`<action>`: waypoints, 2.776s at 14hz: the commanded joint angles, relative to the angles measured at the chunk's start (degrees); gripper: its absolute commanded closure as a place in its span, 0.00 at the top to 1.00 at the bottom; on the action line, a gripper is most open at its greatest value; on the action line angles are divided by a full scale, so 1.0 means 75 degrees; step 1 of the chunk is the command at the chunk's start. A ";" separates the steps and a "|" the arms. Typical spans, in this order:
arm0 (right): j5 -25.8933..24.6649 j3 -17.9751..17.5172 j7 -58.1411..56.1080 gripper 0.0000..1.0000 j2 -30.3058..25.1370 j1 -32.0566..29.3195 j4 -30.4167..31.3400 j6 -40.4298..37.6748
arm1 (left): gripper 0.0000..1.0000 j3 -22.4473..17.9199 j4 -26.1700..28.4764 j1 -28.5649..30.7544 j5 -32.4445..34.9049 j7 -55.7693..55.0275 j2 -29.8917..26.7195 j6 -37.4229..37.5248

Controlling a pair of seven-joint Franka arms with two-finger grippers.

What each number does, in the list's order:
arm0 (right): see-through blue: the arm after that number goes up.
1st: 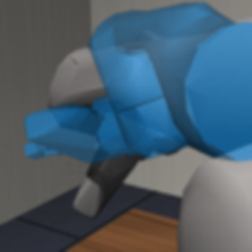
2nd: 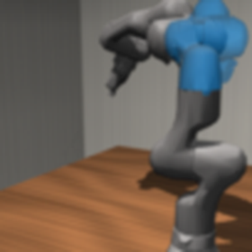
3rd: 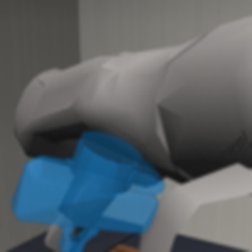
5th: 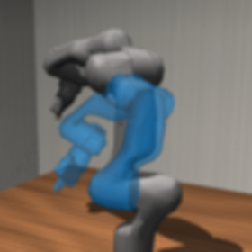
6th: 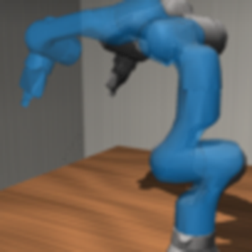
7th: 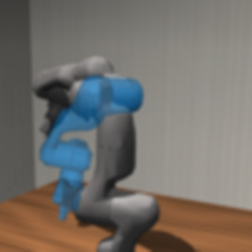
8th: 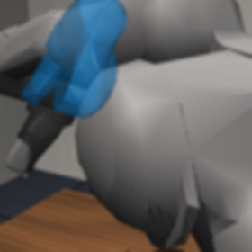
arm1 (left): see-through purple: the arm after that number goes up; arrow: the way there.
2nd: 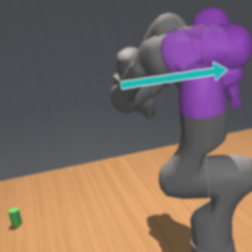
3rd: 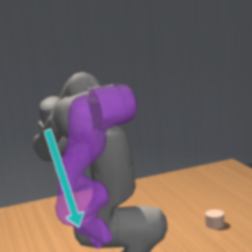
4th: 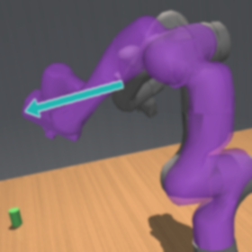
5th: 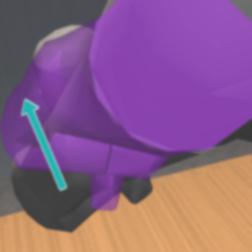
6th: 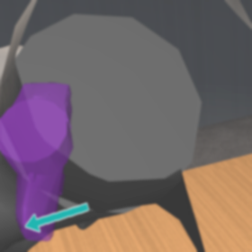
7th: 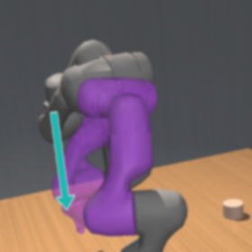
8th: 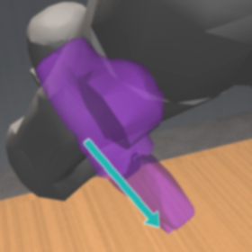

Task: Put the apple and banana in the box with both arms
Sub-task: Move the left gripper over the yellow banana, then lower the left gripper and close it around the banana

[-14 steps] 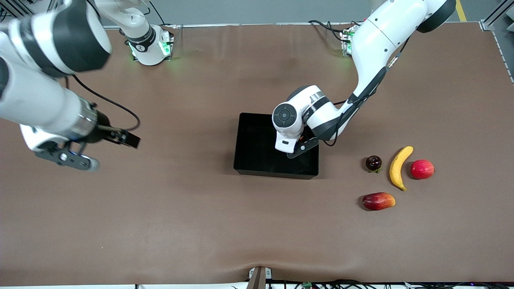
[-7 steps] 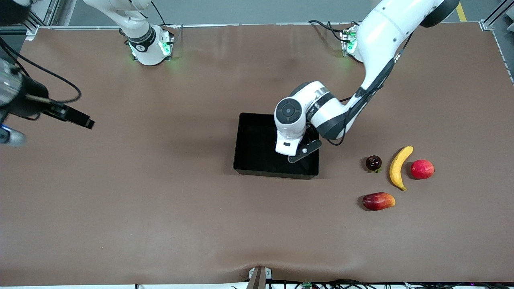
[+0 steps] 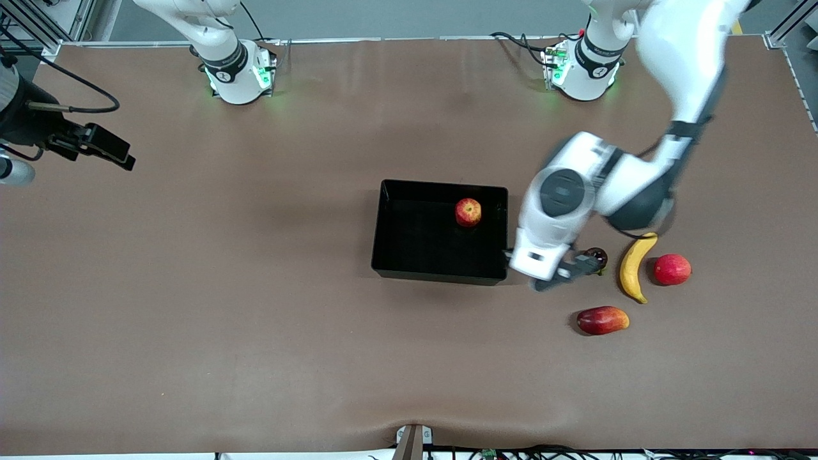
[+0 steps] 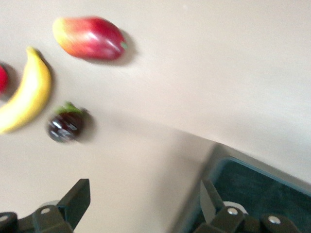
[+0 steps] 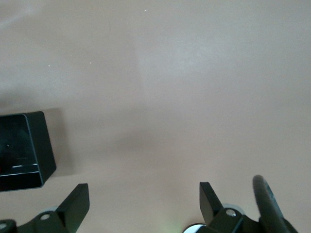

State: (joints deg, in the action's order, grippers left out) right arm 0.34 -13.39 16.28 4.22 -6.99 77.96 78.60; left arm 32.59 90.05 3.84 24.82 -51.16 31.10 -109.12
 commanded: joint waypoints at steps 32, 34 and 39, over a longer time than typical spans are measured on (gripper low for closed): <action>0.0096 0.1751 -0.3543 1.00 -0.0551 0.0534 0.0445 0.0009 | 0.50 -0.0127 0.2993 0.3496 0.1718 0.6364 0.0529 -0.3462; 0.0084 0.1762 -0.3507 1.00 -0.0551 0.0534 0.0434 0.0009 | 0.15 -0.0127 0.3040 0.3508 0.1718 0.6364 0.0506 -0.3462; 0.0107 0.1786 -0.3472 1.00 -0.0551 0.0487 0.0422 -0.0015 | 0.00 -0.0080 0.3157 0.3602 0.1718 0.5931 0.0213 -0.3322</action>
State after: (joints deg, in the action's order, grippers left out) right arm 1.75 -0.45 -10.03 1.03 -3.65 81.05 79.16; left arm 31.31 111.62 29.89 36.31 -4.77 35.54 -133.79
